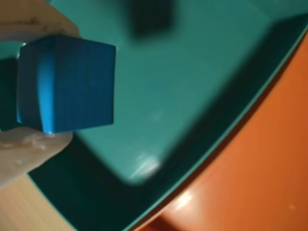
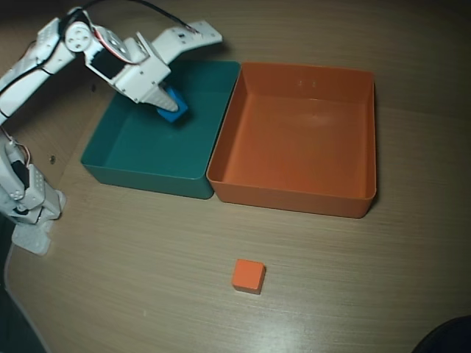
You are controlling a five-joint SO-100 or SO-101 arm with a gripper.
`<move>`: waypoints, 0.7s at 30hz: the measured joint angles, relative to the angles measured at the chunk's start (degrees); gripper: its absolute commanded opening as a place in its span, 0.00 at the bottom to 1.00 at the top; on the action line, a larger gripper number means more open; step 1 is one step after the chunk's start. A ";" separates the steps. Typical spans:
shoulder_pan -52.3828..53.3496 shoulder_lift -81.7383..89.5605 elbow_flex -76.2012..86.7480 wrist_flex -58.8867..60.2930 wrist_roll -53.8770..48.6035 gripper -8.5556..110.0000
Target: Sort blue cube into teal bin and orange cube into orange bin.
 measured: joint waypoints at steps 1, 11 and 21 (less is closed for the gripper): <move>0.00 -1.05 0.00 0.00 0.00 0.02; -0.09 -4.31 0.00 -0.53 0.00 0.04; -0.09 -4.31 0.00 -0.53 0.00 0.33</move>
